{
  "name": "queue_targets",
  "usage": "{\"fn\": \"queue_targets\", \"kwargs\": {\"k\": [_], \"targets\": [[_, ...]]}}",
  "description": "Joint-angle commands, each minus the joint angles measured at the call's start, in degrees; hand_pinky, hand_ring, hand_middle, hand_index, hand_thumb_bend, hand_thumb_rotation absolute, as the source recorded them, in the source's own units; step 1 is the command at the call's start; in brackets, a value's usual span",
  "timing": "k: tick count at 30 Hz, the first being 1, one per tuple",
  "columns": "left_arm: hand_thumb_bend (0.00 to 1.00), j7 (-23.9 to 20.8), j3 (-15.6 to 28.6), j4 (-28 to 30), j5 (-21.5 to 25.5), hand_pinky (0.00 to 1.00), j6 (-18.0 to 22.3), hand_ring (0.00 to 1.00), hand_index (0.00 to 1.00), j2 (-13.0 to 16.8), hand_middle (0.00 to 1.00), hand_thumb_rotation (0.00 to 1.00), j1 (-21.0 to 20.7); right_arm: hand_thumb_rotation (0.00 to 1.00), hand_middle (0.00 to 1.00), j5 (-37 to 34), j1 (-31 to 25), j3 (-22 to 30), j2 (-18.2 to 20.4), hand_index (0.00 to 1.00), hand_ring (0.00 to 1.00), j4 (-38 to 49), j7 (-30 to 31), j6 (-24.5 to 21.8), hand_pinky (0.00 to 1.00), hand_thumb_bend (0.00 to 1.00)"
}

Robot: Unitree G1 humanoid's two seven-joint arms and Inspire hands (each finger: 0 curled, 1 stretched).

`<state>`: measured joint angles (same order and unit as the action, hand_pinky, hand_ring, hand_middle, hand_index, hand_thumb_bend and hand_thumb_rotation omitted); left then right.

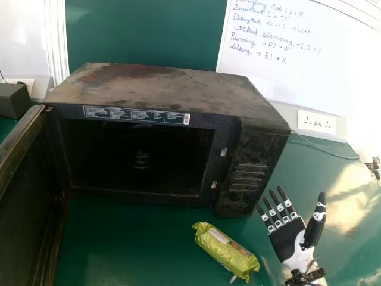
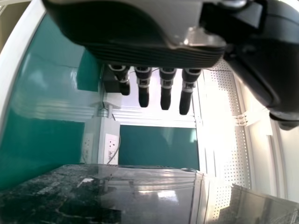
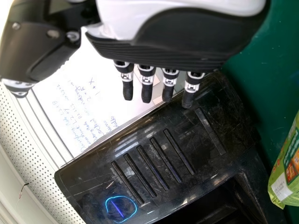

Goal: Put biscuit inside oven

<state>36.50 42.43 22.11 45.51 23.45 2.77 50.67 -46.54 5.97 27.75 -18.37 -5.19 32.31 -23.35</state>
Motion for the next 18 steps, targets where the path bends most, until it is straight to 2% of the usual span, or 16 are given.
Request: {"fn": "queue_targets", "kwargs": {"k": [1,8,10,12,16,18], "targets": [[0.93,0.0,0.5,-0.2,0.4,1.0,-0.3,0.96,0.91,0.5,0.98,0.84,0.2,0.89,1.0,-0.4,0.2,0.1,0.2,1.0,1.0,0.8,-0.4,-0.4,0.96,1.0],[0.92,-0.1,0.4,0.1,0.2,1.0,-0.4,0.97,0.91,0.4,0.97,0.84,0.5,0.88,1.0,-0.1,0.1,0.0,-0.2,1.0,1.0,0.2,0.8,0.0,0.96,1.0],[0.93,0.0,0.4,0.1,-0.1,1.0,-0.1,0.96,0.9,0.3,0.96,0.82,0.7,0.89,1.0,1.3,0.1,-0.4,-0.5,1.0,1.0,-0.1,1.8,1.8,0.95,1.0],[0.93,-0.1,0.4,0.4,-0.4,1.0,0.0,0.94,0.9,0.1,0.95,0.78,0.8,0.9,1.0,5.0,-0.2,-1.5,-1.4,1.0,1.0,0.4,2.7,5.7,0.95,1.0],[0.9,-0.4,0.2,0.6,-0.6,1.0,0.0,0.89,0.89,-0.1,0.92,0.77,0.9,0.9,1.0,15.2,-0.7,-3.6,-3.6,1.0,1.0,1.7,4.3,18.0,0.95,1.0],[0.92,-0.2,0.3,0.5,-0.7,0.98,0.3,0.86,0.86,-0.1,0.88,0.72,0.8,0.89,1.0,17.9,-0.3,-3.9,-3.7,1.0,1.0,1.5,4.9,23.2,0.95,1.0]]}}
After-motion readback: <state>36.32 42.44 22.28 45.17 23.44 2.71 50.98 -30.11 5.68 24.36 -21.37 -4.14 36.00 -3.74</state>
